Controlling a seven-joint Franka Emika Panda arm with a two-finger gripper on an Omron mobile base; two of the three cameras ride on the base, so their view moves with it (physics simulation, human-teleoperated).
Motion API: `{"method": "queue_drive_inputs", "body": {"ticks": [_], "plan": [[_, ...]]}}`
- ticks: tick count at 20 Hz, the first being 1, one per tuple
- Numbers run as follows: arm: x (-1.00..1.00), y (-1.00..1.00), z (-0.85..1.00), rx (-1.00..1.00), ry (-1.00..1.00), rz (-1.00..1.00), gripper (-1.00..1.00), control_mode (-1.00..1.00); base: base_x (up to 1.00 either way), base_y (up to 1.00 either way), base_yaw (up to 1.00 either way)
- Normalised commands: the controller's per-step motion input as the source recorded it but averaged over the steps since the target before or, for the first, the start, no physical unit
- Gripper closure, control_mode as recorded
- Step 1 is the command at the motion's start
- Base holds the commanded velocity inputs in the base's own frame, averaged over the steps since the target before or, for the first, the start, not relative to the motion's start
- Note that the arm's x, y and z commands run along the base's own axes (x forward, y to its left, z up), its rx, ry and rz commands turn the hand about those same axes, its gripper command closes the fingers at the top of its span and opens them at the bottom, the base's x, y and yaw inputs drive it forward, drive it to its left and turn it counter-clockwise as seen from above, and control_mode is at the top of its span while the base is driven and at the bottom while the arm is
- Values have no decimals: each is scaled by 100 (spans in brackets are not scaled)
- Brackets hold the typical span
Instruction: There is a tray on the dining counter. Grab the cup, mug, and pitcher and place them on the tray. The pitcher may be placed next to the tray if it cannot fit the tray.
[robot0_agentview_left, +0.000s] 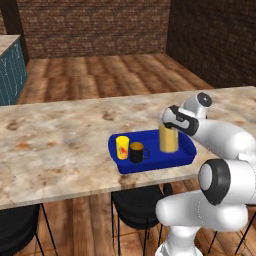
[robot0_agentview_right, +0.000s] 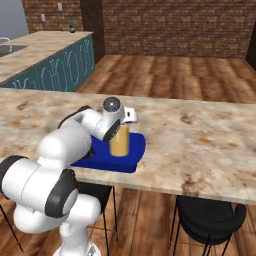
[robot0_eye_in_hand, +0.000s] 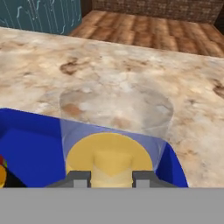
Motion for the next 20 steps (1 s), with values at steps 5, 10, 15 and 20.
{"method": "queue_drive_inputs", "body": {"ticks": [5, 10, 15, 20], "plan": [[25, 0, -3, 0, -4, 0, 100, -100, 0, 0, 0], [1, 0, -16, 0, -7, 0, 100, -100, 0, 0, 0], [0, 0, -20, 0, -11, 0, 100, -100, 0, 0, 0], [0, 0, -4, 0, -1, 0, 100, -100, 0, 0, 0]]}}
